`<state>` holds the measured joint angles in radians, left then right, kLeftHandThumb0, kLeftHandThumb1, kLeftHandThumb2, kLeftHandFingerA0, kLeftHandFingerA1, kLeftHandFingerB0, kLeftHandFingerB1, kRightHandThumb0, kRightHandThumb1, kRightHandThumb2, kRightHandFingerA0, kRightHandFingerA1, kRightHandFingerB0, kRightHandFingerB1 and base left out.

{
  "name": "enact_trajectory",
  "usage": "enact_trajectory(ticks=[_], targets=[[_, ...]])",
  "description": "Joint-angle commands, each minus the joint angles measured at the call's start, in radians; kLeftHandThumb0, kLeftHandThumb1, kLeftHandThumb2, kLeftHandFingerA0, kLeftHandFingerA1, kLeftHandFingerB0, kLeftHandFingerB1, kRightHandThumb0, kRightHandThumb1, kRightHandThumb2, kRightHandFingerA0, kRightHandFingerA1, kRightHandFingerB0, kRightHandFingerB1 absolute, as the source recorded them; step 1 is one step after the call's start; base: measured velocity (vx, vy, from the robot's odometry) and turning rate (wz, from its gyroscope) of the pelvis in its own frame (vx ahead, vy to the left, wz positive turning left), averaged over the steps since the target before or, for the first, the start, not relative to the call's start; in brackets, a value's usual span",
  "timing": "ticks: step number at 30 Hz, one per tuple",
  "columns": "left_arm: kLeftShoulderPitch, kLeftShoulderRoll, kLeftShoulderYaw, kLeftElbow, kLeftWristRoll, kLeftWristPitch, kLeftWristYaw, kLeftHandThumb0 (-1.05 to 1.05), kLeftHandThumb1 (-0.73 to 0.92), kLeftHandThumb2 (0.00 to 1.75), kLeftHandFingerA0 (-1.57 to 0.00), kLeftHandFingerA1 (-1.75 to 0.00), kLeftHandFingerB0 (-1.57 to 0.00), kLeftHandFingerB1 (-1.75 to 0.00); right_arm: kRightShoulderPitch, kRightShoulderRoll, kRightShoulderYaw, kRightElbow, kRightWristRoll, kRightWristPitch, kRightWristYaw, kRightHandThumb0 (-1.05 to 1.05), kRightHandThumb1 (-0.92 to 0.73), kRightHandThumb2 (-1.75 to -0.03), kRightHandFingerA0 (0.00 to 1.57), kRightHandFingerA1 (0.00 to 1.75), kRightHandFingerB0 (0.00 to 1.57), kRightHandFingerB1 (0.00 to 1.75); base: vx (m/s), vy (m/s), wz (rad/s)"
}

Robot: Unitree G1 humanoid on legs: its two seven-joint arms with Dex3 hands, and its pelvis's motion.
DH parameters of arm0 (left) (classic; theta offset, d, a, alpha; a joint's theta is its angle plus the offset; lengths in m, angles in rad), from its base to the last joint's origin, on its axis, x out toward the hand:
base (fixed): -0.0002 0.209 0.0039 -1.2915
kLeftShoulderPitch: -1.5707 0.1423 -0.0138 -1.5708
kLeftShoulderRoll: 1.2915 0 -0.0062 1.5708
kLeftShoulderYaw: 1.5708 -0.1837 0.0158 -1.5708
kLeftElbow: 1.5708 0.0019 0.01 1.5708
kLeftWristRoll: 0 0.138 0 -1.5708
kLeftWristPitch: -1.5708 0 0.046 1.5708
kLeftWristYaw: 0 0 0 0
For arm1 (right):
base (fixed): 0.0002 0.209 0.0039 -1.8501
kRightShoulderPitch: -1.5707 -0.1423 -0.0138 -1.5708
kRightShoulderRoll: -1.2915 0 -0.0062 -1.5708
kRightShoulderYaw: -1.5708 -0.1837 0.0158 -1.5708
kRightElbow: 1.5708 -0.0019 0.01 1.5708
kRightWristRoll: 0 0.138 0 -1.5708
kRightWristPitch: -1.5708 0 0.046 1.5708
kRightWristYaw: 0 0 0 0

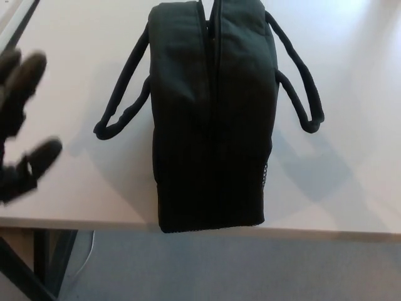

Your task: A lunch bag is kept on the middle of the desk and the robot uses both its hands to grab the opening of the bag from the left and right and moves its hands away from each other to spread the bag open

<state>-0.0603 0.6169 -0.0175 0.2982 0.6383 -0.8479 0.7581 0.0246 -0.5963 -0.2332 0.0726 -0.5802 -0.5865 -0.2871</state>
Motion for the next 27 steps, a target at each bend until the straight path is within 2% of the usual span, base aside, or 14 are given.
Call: enact_trajectory(ticks=[1, 3, 4, 9, 10, 11, 12, 13, 16, 20, 21, 22, 23, 27], targets=[[0.657, -0.140, 0.042, -0.188, -0.332, -0.215, 0.008, -0.24, 0.79, 1.22, -0.02, -0.51, 0.00, -0.51, 0.772, 0.262, 0.093, -0.148, 0.176, -0.231, -0.055, -0.50, -0.71, -0.66, 0.07, 0.31, 0.05, 0.23, 0.00, 0.000, 0.00], [0.697, -0.161, 0.008, -0.213, -0.387, -0.216, 0.002, -0.25, 0.77, 1.21, -0.02, -0.51, 0.00, -0.51, 0.785, 0.264, 0.118, -0.115, 0.111, -0.241, -0.070, -0.54, -0.72, -0.61, 0.08, 0.32, 0.05, 0.27, 0.00, 0.000, 0.00], [0.746, -0.163, -0.009, -0.230, -0.405, -0.183, -0.020, -0.40, 0.88, 0.66, -0.09, -0.37, 0.00, -0.26, 0.762, 0.248, 0.123, -0.123, 0.076, -0.219, -0.058, -0.63, -0.72, -0.67, 0.10, 0.33, 0.07, 0.22, 0.00, 0.000, 0.00], [0.827, -0.150, -0.093, -0.238, -0.525, -0.139, -0.116, -0.40, 0.89, 0.66, -0.14, -0.35, 0.00, -0.24, 0.699, 0.236, 0.131, -0.098, 0.142, -0.191, 0.002, -0.60, -0.66, -0.82, 0.07, 0.42, 0.02, 0.30, 0.00, 0.000, 0.00], [0.824, -0.160, -0.090, -0.241, -0.532, -0.123, -0.126, -0.25, 0.77, 1.21, -0.01, -0.50, 0.00, -0.51, 0.685, 0.228, 0.133, -0.080, 0.146, -0.197, 0.010, -0.57, -0.75, -0.62, 0.12, 0.34, 0.05, 0.29, 0.00, 0.000, 0.00], [0.809, -0.167, -0.086, -0.238, -0.532, -0.113, -0.135, -0.41, 0.89, 0.66, -0.14, -0.35, -0.01, -0.25, 0.682, 0.227, 0.133, -0.082, 0.152, -0.184, 0.020, -0.33, -0.59, -1.08, 0.02, 0.50, 0.00, 0.49, 0.00, 0.000, 0.00], [0.805, -0.170, -0.083, -0.238, -0.534, -0.108, -0.142, -0.41, 0.89, 0.66, -0.14, -0.35, -0.01, -0.25, 0.681, 0.227, 0.133, -0.084, 0.155, -0.178, 0.024, -0.33, -0.59, -1.08, 0.02, 0.50, 0.00, 0.49, 0.00, 0.000, 0.00], [0.809, -0.169, -0.082, -0.241, -0.533, -0.102, -0.147, -0.39, 0.86, 0.71, -0.12, -0.37, -0.06, -0.14, 0.683, 0.225, 0.135, -0.084, 0.166, -0.173, 0.033, -0.53, -0.73, -0.62, 0.13, 0.34, 0.05, 0.28, 0.00, 0.000, 0.00], [0.788, -0.186, -0.072, -0.240, -0.511, -0.080, -0.167, -0.44, 0.88, 0.67, -0.13, -0.34, -0.02, -0.24, 0.690, 0.214, 0.134, -0.083, 0.197, -0.165, 0.059, -0.51, -0.73, -0.65, 0.09, 0.34, 0.07, 0.21, 0.00, 0.000, 0.00], [0.793, -0.194, -0.052, -0.244, -0.498, -0.079, -0.185, -0.26, 0.75, 1.21, 0.00, -0.50, 0.00, -0.51, 0.694, 0.213, 0.134, -0.089, 0.184, -0.161, 0.060, -0.54, -0.74, -0.62, 0.12, 0.33, 0.05, 0.27, 0.00, 0.000, 0.00], [0.797, -0.195, -0.052, -0.248, -0.510, -0.083, -0.195, -0.43, 0.88, 0.66, -0.12, -0.34, -0.04, -0.25, 0.694, 0.212, 0.133, -0.090, 0.177, -0.161, 0.059, -0.55, -0.74, -0.62, 0.13, 0.34, 0.05, 0.27, 0.00, 0.000, 0.00], [0.801, -0.198, -0.048, -0.249, -0.513, -0.085, -0.199, -0.26, 0.74, 1.20, -0.01, -0.50, 0.00, -0.51, 0.697, 0.211, 0.136, -0.093, 0.181, -0.160, 0.063, -0.53, -0.73, -0.62, 0.13, 0.33, 0.05, 0.27, 0.00, 0.000, 0.00], [0.802, -0.201, -0.043, -0.248, -0.516, -0.086, -0.205, -0.44, 0.88, 0.66, -0.12, -0.34, -0.04, -0.25, 0.699, 0.210, 0.138, -0.097, 0.186, -0.155, 0.069, -0.54, -0.73, -0.61, 0.12, 0.33, 0.05, 0.26, 0.00, 0.000, 0.00], [0.802, -0.206, -0.025, -0.260, -0.532, -0.069, -0.239, -0.44, 0.88, 0.66, -0.12, -0.34, -0.03, -0.25, 0.703, 0.210, 0.141, -0.110, 0.200, -0.140, 0.084, -0.52, -0.72, -0.64, 0.10, 0.35, 0.08, 0.22, 0.00, 0.000, 0.00]])
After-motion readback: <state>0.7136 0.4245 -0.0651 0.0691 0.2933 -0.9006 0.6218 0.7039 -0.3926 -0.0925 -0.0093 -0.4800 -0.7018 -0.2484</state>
